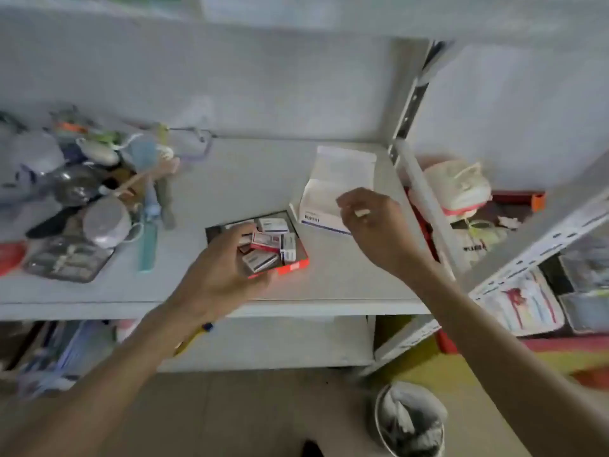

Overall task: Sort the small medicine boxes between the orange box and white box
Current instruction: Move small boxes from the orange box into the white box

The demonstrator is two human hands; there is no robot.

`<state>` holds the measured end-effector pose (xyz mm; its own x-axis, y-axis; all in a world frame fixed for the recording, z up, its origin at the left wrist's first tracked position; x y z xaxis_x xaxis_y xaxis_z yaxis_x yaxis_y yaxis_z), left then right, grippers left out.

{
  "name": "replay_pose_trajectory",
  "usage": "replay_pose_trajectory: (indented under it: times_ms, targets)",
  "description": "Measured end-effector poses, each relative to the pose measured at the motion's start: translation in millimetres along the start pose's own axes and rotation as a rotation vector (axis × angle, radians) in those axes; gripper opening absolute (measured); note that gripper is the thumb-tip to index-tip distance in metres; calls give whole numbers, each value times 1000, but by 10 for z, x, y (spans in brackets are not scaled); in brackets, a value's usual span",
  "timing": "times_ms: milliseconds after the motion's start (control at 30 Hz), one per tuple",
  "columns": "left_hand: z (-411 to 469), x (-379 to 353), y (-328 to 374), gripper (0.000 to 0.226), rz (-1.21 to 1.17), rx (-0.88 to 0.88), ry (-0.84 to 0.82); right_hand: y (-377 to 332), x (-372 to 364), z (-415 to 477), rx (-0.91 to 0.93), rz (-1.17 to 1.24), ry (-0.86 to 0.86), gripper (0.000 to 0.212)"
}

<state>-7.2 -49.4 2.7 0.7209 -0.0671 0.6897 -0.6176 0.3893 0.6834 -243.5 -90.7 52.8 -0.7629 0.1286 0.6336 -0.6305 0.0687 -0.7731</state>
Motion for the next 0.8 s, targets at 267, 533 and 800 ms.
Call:
replay_pose_trajectory:
  times_ms: [267, 533, 800]
  targets:
    - [289, -261, -519, 114, 204, 90, 168, 354, -779, 488, -24, -328, 34, 41]
    - [173, -151, -677, 103, 170, 118, 302, 427, -640, 258, 56, -443, -5, 20]
    - [244, -124, -678, 75, -157, 155, 248, 585, -461, -218, 16, -345, -104, 21]
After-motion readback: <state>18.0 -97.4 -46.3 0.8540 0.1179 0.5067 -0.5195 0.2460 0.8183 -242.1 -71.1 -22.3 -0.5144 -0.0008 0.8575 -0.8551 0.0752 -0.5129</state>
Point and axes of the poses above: each hand's wrist, its own z-axis towards the middle knuckle, its own x-axis out of the back of the hand, y = z × x, the point moved 5 cm from there along z, towards the middle knuckle, and after that the axes turned 15 degrees about -x, right-handed, at the moved point
